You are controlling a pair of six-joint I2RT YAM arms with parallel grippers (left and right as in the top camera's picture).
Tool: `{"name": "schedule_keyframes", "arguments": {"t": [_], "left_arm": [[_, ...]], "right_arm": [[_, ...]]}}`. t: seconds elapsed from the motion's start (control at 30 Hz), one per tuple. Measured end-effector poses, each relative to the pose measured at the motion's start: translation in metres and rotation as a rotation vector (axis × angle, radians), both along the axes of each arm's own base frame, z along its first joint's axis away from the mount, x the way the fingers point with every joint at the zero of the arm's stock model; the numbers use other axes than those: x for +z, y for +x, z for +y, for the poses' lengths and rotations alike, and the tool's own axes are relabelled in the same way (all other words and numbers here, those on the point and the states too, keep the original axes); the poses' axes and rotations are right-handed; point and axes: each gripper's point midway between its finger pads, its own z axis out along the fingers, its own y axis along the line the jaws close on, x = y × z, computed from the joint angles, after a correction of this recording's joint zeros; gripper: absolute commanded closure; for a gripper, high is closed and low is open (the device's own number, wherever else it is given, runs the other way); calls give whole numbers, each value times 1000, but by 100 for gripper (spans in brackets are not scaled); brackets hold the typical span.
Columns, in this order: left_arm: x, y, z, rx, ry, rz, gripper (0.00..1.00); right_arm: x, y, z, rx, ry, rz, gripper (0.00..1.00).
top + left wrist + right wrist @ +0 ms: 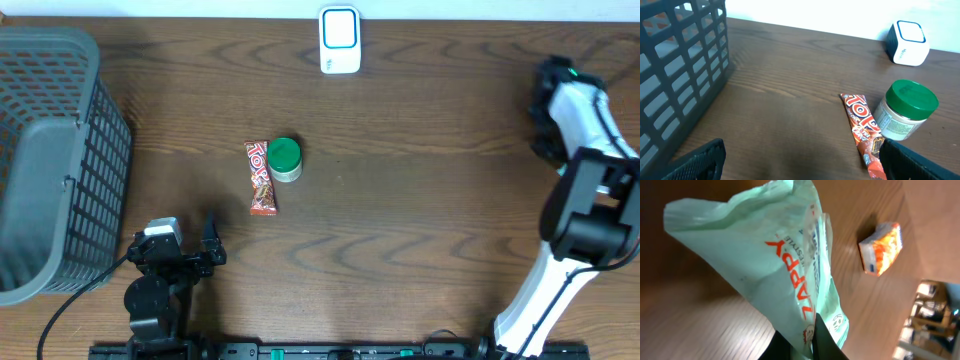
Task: Scan the item barcode
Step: 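Carry the wet-wipe pack to the right table edge and release, then move the right gripper left toward the green-lidded jar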
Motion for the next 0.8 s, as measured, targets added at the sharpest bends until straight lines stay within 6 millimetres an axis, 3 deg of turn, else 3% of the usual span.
{"name": "schedule_keyframes", "arguments": {"t": [0.1, 0.13, 0.2, 0.23, 0.37, 0.43, 0.53, 0.6, 0.67, 0.73, 0.8], "left_arm": [[0, 0, 0, 0, 0, 0, 2], [0, 0, 0, 0, 0, 0, 2], [0, 0, 0, 0, 0, 0, 2], [0, 0, 0, 0, 0, 0, 2], [0, 0, 0, 0, 0, 0, 2], [0, 0, 0, 0, 0, 0, 2], [0, 0, 0, 0, 0, 0, 2], [0, 0, 0, 0, 0, 0, 2], [0, 0, 0, 0, 0, 0, 2], [0, 0, 0, 0, 0, 0, 2], [0, 0, 0, 0, 0, 0, 2]], "right_arm": [[-14, -24, -25, -72, 4, 8, 98], [-17, -32, -33, -98, 5, 12, 80], [-18, -44, -46, -137, 6, 18, 11], [-17, -49, -50, -149, 5, 24, 1], [-6, -50, -57, -146, 25, 41, 1], [4, -36, -54, -121, 60, 9, 1], [24, 4, -33, -51, 181, -112, 1], [40, 29, -10, 18, 285, -198, 1], [57, 58, 29, 114, 426, -299, 1], [77, 83, 87, 234, 624, -399, 1], [95, 96, 151, 349, 833, -455, 1]]}}
